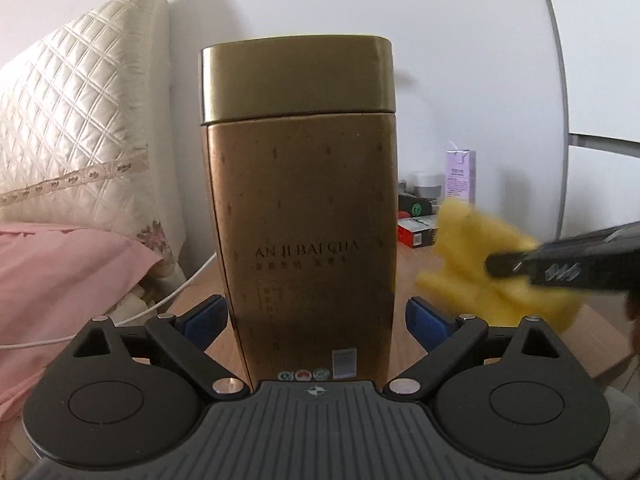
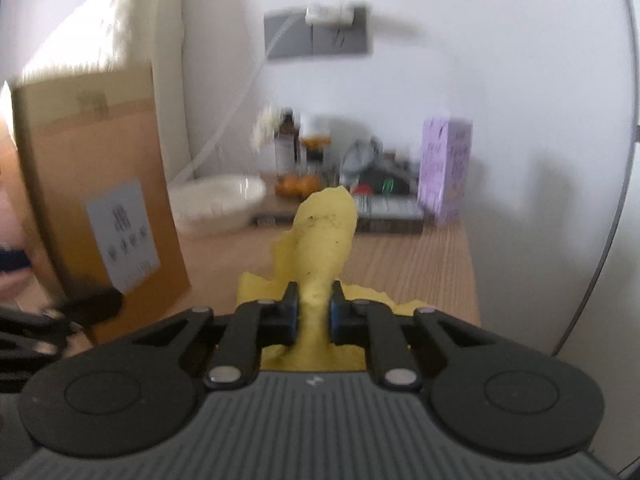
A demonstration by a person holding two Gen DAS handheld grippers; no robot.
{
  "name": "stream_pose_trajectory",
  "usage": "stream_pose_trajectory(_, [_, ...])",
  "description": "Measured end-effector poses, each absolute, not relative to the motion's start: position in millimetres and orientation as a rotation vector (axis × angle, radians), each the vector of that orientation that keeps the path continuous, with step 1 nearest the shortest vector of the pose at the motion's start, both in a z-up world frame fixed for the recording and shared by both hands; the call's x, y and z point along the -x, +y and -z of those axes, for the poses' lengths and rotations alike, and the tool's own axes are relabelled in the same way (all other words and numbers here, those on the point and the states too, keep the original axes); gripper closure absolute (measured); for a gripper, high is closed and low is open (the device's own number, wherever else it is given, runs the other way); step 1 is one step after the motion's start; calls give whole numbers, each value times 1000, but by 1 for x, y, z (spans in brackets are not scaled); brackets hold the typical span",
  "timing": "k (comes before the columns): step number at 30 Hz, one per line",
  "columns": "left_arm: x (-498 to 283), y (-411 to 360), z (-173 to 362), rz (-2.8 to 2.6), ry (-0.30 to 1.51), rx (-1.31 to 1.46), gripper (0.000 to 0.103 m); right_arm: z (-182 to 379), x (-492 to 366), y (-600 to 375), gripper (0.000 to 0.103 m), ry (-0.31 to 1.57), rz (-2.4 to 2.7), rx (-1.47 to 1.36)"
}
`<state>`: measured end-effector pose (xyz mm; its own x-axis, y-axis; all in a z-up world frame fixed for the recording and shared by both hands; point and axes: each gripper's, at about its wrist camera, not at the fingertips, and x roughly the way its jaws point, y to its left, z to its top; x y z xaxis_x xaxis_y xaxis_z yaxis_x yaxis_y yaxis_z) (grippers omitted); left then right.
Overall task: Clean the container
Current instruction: 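Lift the yellow cloth with the right gripper toward the gold tin's side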
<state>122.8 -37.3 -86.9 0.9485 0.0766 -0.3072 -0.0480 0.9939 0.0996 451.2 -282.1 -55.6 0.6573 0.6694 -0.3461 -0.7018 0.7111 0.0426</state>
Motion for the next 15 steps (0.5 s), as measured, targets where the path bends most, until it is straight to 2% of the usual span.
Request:
stream_pose_trajectory(2, [-125,-42,87,-73,300,-128,7,48,-449,-294,88,336,-785,11])
stream_pose_trajectory(4, [-125,-46,88,-85,277,-165,14,40,-450,-305,88,329,-803,-85])
stream_pose_trajectory(7, [-123,-47,91,-106,256,-178,19,26,-448,-317,87,265,-841,-187])
stream_pose_trajectory(9, [-123,-45,92,-92,242,-180,19,15,-441,-318,85,194,-861,-215])
stream_pose_trajectory(15, [-124,-35,94,-20,214,-182,20,5,-447,-311,85,264,-1008,-487])
